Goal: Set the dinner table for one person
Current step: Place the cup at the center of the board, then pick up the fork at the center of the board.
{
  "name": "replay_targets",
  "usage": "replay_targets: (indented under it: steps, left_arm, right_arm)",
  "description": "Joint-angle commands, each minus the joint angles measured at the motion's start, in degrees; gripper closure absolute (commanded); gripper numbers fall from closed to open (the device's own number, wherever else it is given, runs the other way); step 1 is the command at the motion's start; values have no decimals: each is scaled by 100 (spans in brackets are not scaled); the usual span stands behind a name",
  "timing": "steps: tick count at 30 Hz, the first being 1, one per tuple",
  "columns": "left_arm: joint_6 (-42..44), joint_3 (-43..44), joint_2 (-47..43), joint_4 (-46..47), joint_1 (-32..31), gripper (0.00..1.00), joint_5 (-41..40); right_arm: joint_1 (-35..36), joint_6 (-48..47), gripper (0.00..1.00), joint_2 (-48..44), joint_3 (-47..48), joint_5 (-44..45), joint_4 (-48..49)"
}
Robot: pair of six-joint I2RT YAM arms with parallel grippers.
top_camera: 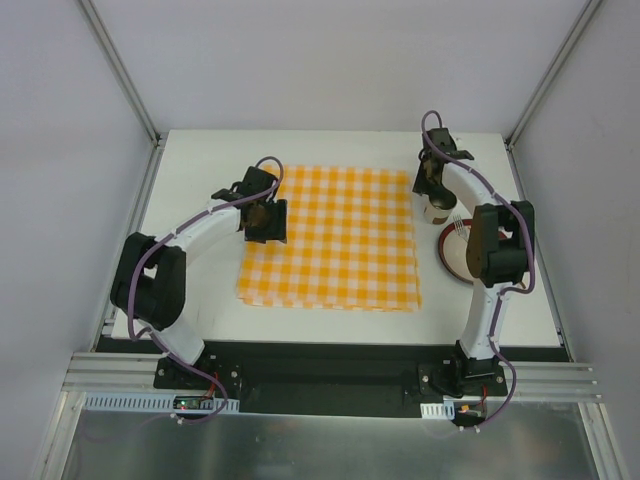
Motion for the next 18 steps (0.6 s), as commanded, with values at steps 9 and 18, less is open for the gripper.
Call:
replay_targets:
  steps: [9,18]
  left_arm:
    - [63,-50,-564,-36,53,43,52]
    - [37,-147,-836,-45,53,42,69]
  right_arm:
    - [-156,30,36,-1725,-561,848,-391]
    - [-358,488,37,-2516,-2256,646,-119]
